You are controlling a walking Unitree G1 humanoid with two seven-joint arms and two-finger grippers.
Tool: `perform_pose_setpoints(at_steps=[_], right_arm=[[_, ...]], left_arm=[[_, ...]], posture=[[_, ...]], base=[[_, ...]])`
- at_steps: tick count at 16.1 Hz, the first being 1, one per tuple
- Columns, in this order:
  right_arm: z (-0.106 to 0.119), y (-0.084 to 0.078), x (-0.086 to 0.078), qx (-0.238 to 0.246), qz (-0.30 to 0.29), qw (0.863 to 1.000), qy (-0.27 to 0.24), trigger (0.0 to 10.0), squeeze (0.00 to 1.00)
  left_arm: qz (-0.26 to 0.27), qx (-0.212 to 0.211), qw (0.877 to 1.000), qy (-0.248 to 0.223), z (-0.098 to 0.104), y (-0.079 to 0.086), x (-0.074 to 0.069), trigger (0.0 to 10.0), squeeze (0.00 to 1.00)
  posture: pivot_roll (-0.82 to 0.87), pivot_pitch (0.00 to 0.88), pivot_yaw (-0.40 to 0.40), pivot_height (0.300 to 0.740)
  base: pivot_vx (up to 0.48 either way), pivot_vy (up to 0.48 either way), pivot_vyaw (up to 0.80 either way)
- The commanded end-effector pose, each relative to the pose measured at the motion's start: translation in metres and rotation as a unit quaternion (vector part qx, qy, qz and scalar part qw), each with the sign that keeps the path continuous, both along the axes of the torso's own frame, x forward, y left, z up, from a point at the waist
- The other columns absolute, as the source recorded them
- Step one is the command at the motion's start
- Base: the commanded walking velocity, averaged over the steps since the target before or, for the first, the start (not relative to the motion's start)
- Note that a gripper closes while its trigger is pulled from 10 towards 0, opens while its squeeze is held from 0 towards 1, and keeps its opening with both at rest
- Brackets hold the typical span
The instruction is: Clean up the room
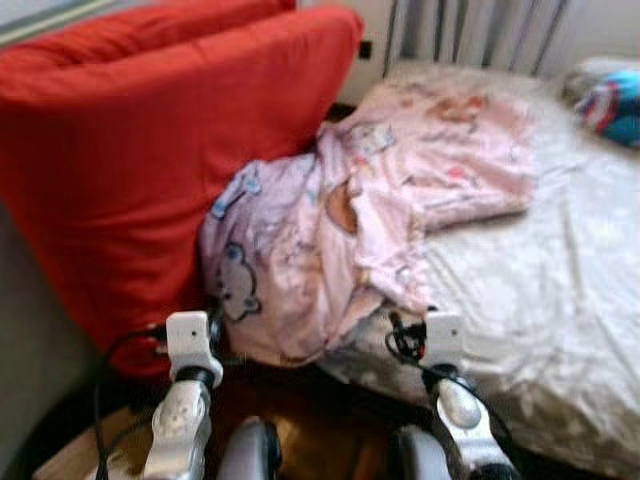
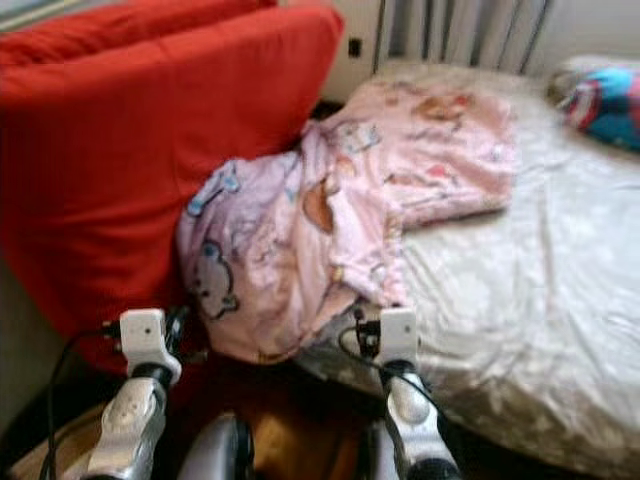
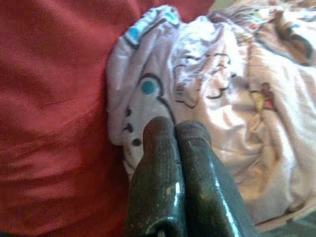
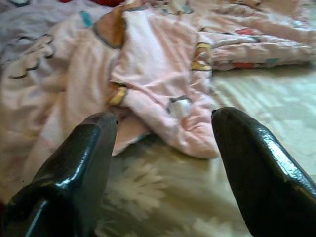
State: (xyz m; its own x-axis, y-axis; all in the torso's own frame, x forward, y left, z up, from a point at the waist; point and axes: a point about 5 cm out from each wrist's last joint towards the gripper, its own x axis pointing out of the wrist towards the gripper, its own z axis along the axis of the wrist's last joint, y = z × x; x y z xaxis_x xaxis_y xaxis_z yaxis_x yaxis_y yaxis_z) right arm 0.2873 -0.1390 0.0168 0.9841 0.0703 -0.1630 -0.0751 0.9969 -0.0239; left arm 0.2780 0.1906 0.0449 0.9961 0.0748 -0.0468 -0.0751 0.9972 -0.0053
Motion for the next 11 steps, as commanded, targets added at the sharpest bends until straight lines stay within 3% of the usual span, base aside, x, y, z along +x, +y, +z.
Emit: perform_pose_setpoints(at_steps=[1, 4, 11], right_arm=[[0.0002, 0.0016, -0.0001, 0.004, 0.0, 1.0, -0.001, 10.0, 0.0], [0.0001, 0.0016, -0.0001, 0.003, -0.001, 1.0, -0.001, 10.0, 0.0], [0.0007, 0.0043, -0.0002, -0.008, 0.017, 1.0, -0.003, 10.0, 0.0]], left_arm=[[0.0, -0.001, 1.0, -0.002, 0.0006, 0.0007, 0.0, 10.0, 0.0], [-0.002, -0.001, 1.0, -0.002, 0.0008, 0.0005, 0.0002, 10.0, 0.0], [-0.001, -0.002, 1.0, -0.004, 0.0012, 0.0008, 0.0002, 10.0, 0.0]], posture=[[-0.05, 0.095, 0.005, 0.632], [-0.05, 0.097, 0.005, 0.632], [-0.05, 0.097, 0.003, 0.632]], base=[[0.0, 0.0, 0.0], [0.0, 0.0, 0.0], [0.249, 0.0, 0.0]])
